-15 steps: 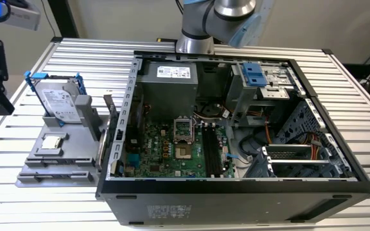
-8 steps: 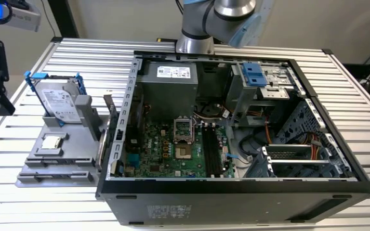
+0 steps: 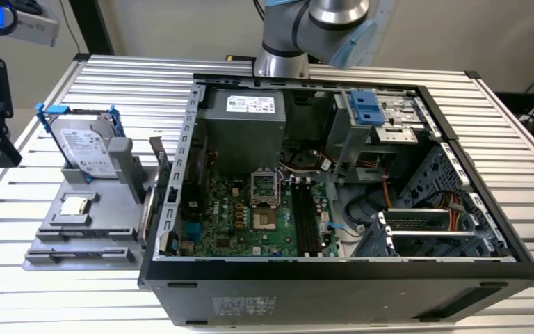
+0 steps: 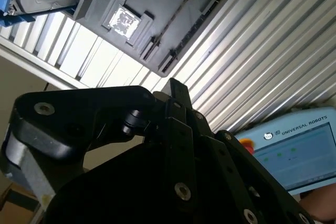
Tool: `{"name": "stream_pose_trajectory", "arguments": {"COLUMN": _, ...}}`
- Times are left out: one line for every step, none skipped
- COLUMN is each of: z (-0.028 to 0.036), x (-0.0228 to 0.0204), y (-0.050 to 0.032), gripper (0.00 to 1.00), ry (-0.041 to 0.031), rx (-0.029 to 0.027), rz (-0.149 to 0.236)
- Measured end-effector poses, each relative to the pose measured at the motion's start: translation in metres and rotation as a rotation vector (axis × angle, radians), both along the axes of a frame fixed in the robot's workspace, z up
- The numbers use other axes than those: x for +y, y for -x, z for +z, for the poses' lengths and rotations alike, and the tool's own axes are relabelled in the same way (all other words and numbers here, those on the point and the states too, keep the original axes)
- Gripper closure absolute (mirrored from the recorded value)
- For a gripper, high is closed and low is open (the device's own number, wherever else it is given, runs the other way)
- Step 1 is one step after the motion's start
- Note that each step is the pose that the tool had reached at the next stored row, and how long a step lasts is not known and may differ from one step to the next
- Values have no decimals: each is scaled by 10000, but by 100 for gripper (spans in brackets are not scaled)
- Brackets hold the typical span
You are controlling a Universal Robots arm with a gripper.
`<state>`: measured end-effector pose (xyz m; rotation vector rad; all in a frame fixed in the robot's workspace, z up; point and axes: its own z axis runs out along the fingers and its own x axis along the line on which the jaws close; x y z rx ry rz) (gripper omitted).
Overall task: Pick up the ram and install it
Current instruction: 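Pick up the ram and move it above insertion slot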
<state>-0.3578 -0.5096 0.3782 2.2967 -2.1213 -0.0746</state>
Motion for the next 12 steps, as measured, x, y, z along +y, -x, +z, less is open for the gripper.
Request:
{"name": "stream_pose_trajectory", "arguments": {"z": 0, "x": 0, "y": 0, "gripper": 0, "ry": 0, "rx": 0, "rz": 0}}
{"name": "stream_pose_trajectory", "arguments": {"z": 0, "x": 0, "y": 0, "gripper": 0, "ry": -1, "rx": 0, "rz": 0}}
{"name": "stream_pose_trajectory", "arguments": {"z": 0, "x": 0, "y": 0, "gripper": 0, "ry": 0, "rx": 0, "rz": 0}}
{"name": "stream_pose_trajectory", "arguments": {"z": 0, "x": 0, "y": 0, "gripper": 0, "ry": 0, "rx": 0, "rz": 1}}
{"name": "stream_pose_trajectory", "arguments": {"z": 0, "x": 0, "y": 0, "gripper": 0, "ry": 0, "rx": 0, "rz": 1}}
{"name": "stream_pose_trajectory", "arguments": {"z": 0, "x": 0, "y": 0, "gripper": 0, "ry": 0, "rx": 0, "rz": 1}}
{"name": "stream_pose_trajectory", "arguments": {"z": 0, "x": 0, "y": 0, "gripper": 0, "ry": 0, "rx": 0, "rz": 1}}
{"name": "stream_pose_trajectory", "arguments": {"z": 0, "x": 0, "y": 0, "gripper": 0, "ry": -1, "rx": -1, "rz": 1}}
{"name": "stream_pose_trajectory", "arguments": {"z": 0, "x": 0, "y": 0, "gripper": 0, "ry": -1, "rx": -1, "rz": 1}}
{"name": "stream_pose_trajectory", "arguments": {"z": -2, "x": 3, "y": 0, "gripper": 0, "ry": 28, "rx": -1, "rz": 1}}
{"name": "stream_pose_trajectory", "arguments": {"z": -2, "x": 3, "y": 0, "gripper": 0, "ry": 31, "rx": -2, "rz": 2}}
{"name": "stream_pose_trajectory", "arguments": {"z": -1, "x": 3, "y": 0, "gripper": 0, "ry": 34, "rx": -1, "rz": 3}}
